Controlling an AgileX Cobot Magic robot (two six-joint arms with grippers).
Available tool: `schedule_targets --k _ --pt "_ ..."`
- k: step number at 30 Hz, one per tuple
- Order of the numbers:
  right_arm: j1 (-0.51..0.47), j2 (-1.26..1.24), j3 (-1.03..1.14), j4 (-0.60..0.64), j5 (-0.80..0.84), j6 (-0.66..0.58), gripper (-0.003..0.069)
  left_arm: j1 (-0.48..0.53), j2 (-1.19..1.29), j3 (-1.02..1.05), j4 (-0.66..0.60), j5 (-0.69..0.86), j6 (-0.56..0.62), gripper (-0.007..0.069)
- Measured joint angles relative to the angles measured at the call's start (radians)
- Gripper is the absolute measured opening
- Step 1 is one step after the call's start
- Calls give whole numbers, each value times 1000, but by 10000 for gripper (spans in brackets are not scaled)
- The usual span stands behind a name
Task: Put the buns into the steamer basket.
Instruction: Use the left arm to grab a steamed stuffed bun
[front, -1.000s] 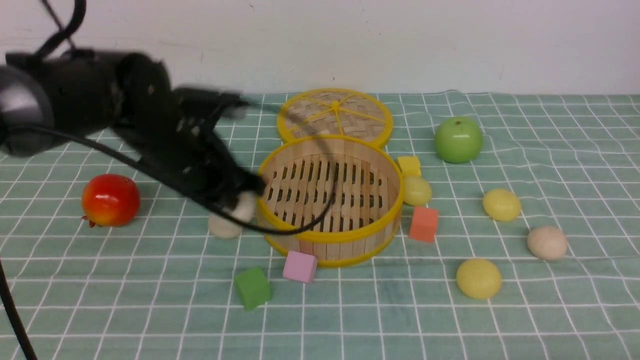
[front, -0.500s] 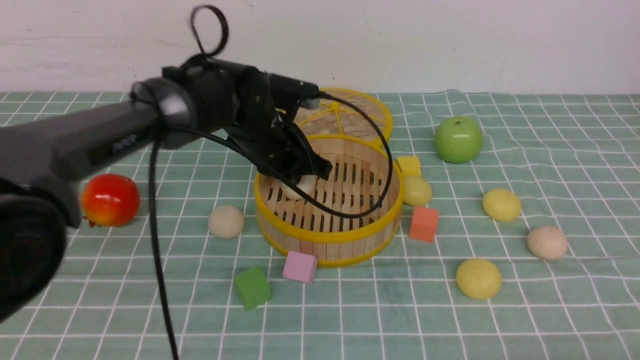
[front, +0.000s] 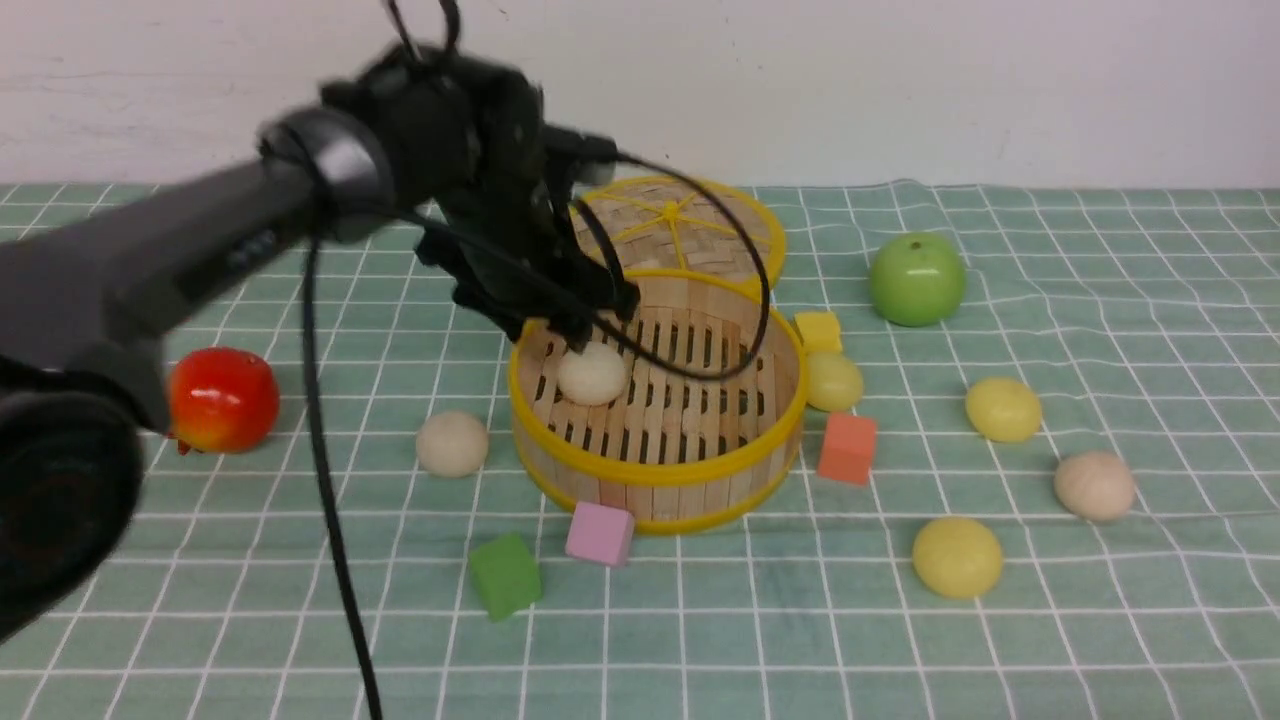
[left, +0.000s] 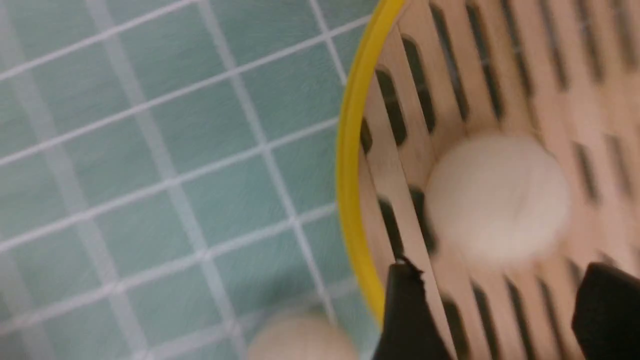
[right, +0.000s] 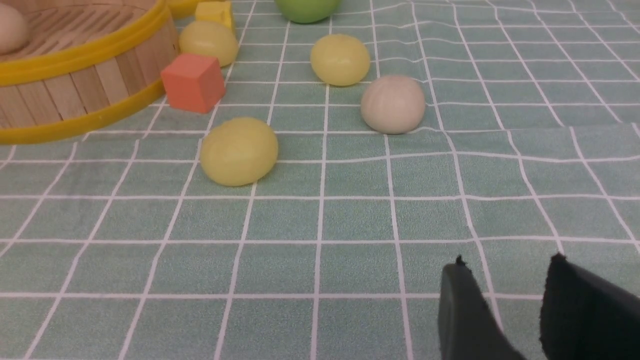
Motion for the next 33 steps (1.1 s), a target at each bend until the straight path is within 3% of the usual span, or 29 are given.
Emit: schedule_targets --k 4,6,10,14,20,26,29,33 --pt "0 0 0 0 0 0 240 22 -153 38 5 126 -15 340" --pt "0 0 0 0 0 0 240 48 -221 128 3 145 -20 239" --pt "0 0 0 0 0 0 240 103 -273 344 -46 68 3 67" --pt "0 0 0 0 0 0 240 121 -244 445 -85 -53 47 -13" --pt "0 0 0 0 0 0 240 121 -196 450 -95 -160 81 23" --pt "0 0 0 0 0 0 240 130 -146 450 -97 -279 84 202" --pt "0 0 0 0 0 0 240 135 -124 450 -97 -317 84 258" --pt "0 0 0 0 0 0 240 139 -97 450 -97 -336 84 267"
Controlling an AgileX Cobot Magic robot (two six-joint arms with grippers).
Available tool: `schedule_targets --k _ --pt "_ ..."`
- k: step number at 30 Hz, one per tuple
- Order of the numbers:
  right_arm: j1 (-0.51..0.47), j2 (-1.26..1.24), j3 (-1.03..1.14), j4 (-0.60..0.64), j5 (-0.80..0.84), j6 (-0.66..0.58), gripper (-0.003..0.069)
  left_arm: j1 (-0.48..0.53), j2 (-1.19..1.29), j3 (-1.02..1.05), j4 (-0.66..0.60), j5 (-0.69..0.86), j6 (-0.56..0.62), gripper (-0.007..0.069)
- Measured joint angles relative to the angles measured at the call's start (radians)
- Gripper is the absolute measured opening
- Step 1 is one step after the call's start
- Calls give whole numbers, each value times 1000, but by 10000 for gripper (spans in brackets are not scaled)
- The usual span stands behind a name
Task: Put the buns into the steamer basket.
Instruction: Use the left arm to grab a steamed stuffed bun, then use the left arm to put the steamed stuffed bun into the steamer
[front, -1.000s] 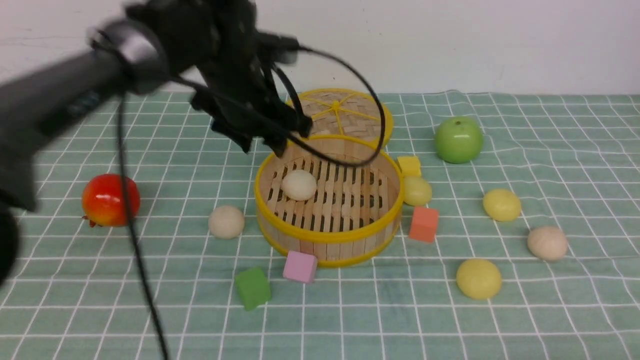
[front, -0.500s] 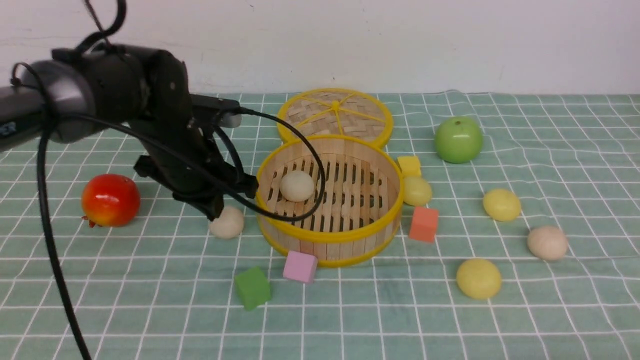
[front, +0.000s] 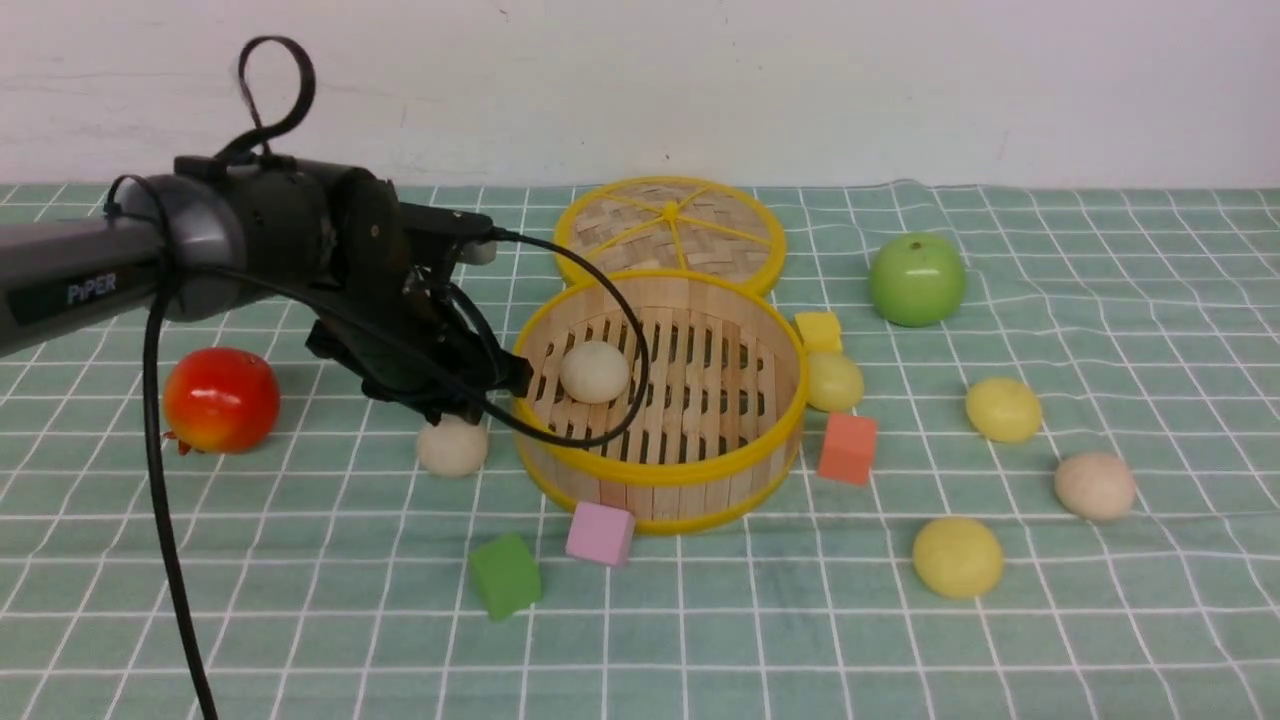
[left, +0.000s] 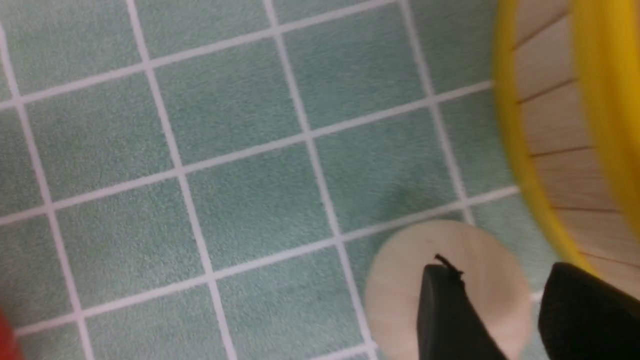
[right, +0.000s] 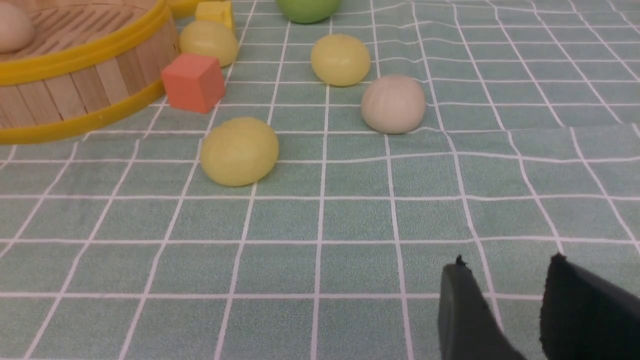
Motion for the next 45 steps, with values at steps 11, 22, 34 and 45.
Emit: schedule_targets --k 11,22,34,45 --pt "0 0 0 0 0 0 240 2 36 -1 20 -13 0 207" --pt "0 0 0 0 0 0 240 2 -90 -9 9 130 8 -11" --pt "0 0 0 0 0 0 240 -163 -164 -11 -370 10 400 -11" --pt "0 0 0 0 0 0 240 -177 -13 -9 -347 -127 423 -1"
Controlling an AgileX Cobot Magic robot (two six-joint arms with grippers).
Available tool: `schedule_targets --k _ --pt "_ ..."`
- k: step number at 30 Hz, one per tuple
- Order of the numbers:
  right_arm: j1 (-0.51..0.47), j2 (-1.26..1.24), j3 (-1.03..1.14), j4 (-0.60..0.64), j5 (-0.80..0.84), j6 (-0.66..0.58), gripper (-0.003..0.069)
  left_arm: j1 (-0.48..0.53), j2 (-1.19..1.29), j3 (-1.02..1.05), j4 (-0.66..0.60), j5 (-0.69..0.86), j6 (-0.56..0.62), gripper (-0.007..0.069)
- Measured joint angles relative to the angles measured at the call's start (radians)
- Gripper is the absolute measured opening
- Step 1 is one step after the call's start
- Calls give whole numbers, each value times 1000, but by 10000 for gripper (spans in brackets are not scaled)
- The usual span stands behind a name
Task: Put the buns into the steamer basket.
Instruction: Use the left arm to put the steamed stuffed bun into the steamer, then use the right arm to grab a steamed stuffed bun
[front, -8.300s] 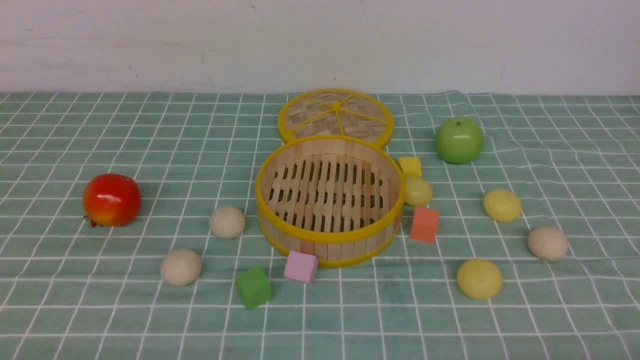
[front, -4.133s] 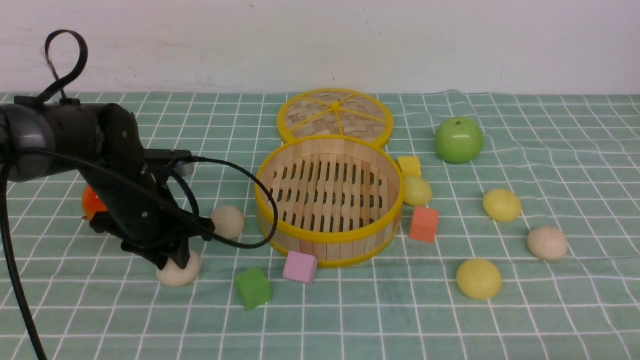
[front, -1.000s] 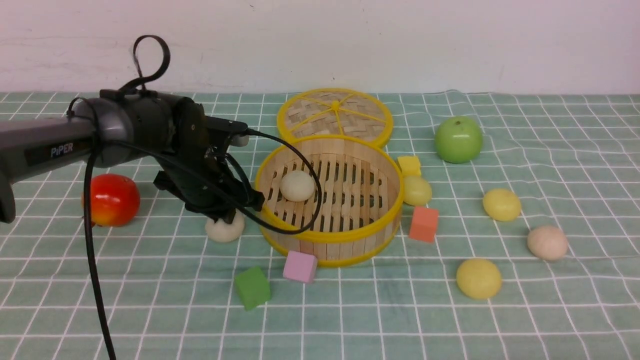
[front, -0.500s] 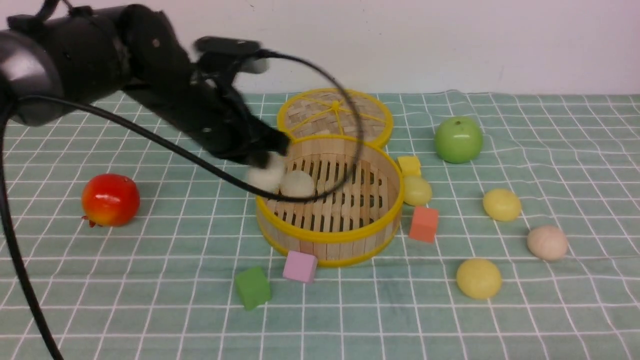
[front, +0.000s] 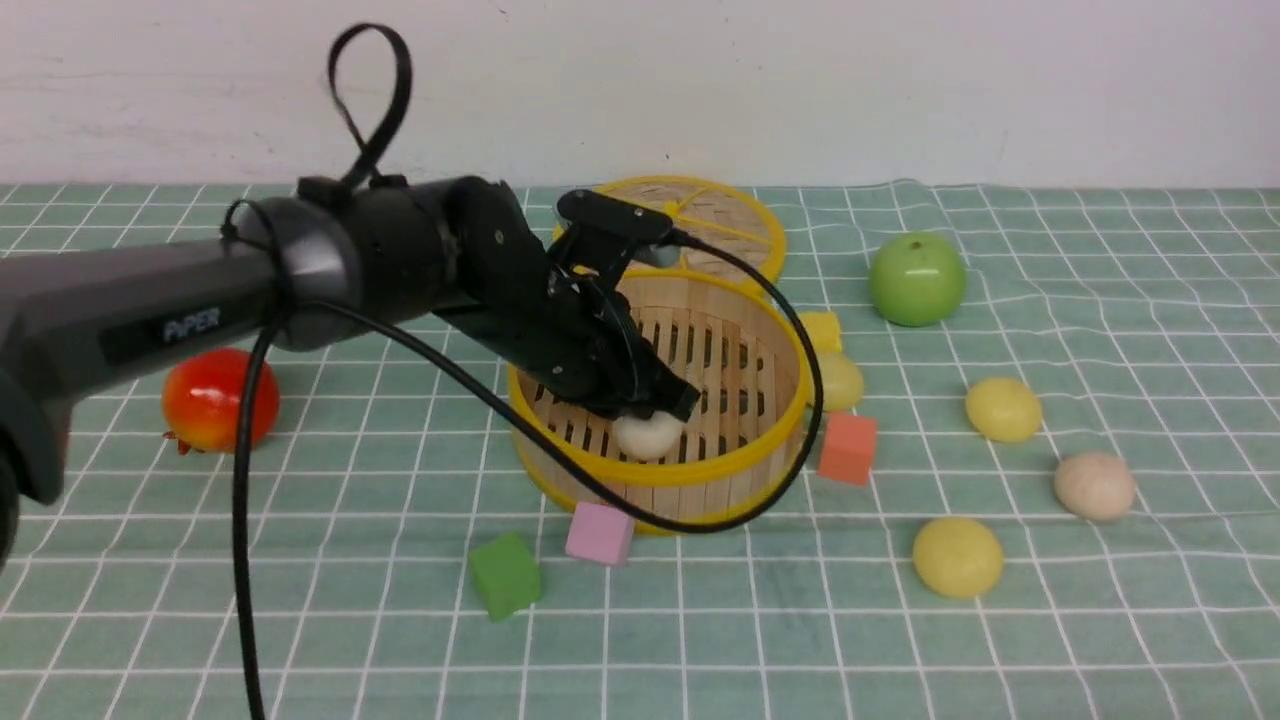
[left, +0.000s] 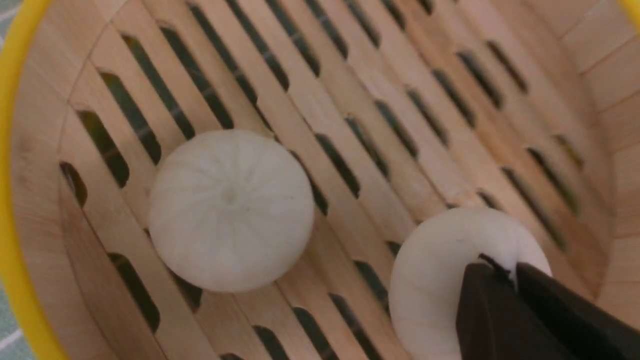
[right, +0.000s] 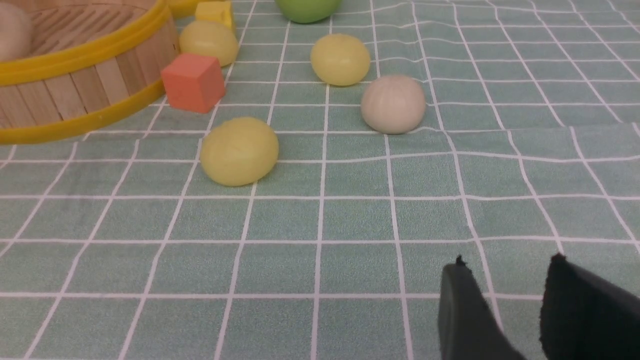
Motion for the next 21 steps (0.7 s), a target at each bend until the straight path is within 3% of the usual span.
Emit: schedule_targets --k 4,9,12,16,19,21 --pt "0 0 0 0 0 0 240 0 10 0 16 4 2 36" --pt "0 0 0 0 0 0 240 0 10 0 45 5 3 145" --pt "0 0 0 0 0 0 240 0 -5 -1 49 16 -25 277" --pt "0 0 0 0 0 0 240 0 -82 -3 51 39 -119 376" --pt "0 0 0 0 0 0 240 0 -191 -3 52 76 -172 365" --pt "0 0 0 0 0 0 240 0 -290 -3 52 124 -200 296"
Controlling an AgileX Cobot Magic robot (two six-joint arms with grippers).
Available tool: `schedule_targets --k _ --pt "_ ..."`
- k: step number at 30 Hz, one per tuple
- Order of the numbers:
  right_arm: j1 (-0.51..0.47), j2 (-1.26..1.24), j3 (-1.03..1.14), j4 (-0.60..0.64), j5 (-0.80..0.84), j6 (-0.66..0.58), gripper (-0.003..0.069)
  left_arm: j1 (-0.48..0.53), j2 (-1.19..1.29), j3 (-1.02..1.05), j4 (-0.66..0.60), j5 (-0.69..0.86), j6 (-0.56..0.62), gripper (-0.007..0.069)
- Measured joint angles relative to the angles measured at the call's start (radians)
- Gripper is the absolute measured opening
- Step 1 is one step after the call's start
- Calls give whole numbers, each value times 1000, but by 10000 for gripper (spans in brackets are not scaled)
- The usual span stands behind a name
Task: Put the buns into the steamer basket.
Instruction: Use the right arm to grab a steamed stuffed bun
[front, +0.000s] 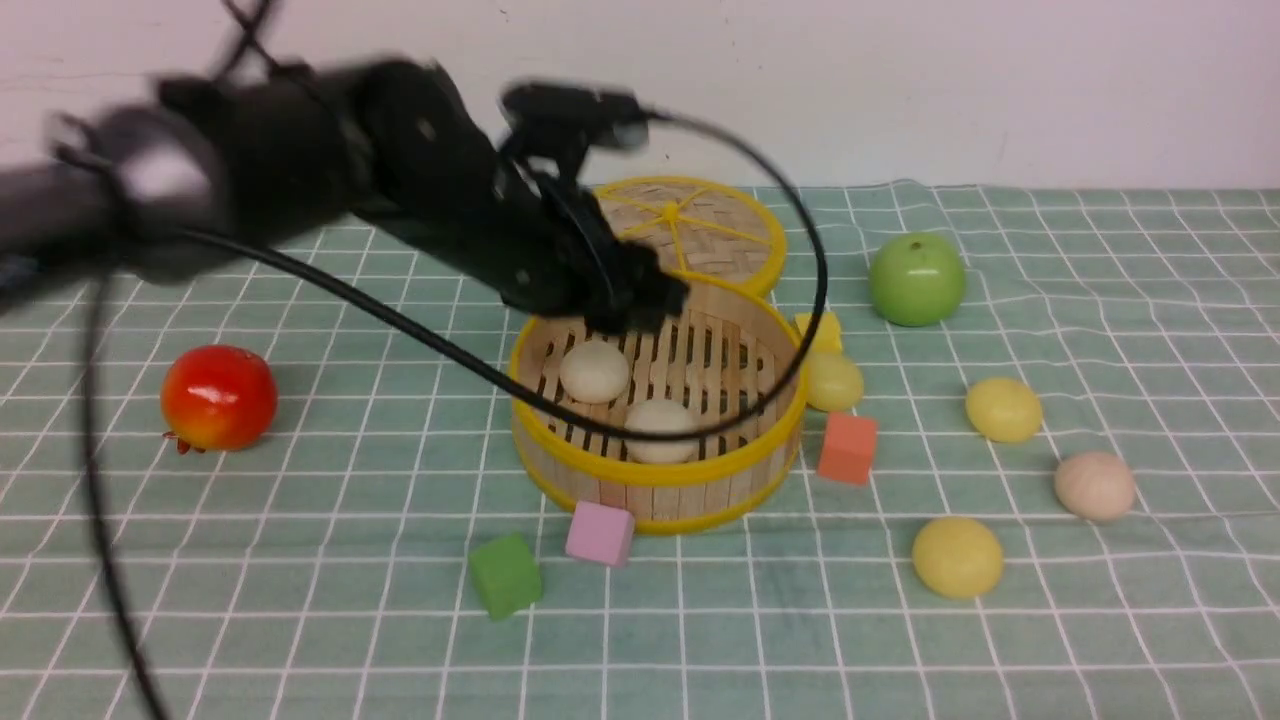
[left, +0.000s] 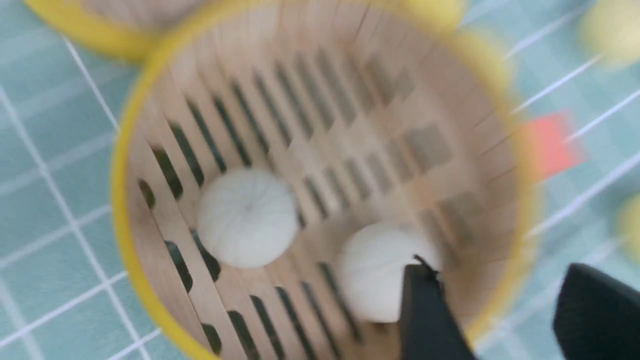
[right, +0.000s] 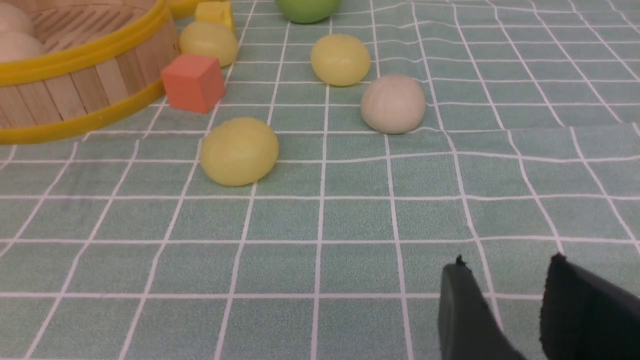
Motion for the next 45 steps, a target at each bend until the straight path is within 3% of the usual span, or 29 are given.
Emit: schedule_targets --k 6,7,17,23,32,38,45 --pt "0 0 0 0 0 0 240 0 -329 131 -7 48 -30 -6" --pt "0 0 0 0 0 0 240 0 -398 192 -12 21 -31 -14" --pt "0 0 0 0 0 0 240 0 -1072 897 -112 -338 -33 -14" --pt "0 0 0 0 0 0 240 0 -1419 1197 -131 -483 -25 -14" --pt "0 0 0 -10 0 0 240 0 -1726 1377 -136 -512 -25 -14" --pt "0 0 0 -188 -1 0 240 0 -1730 1439 -136 -510 -25 -14" --pt "0 0 0 -303 2 0 240 0 -1730 1450 -136 -478 -25 -14"
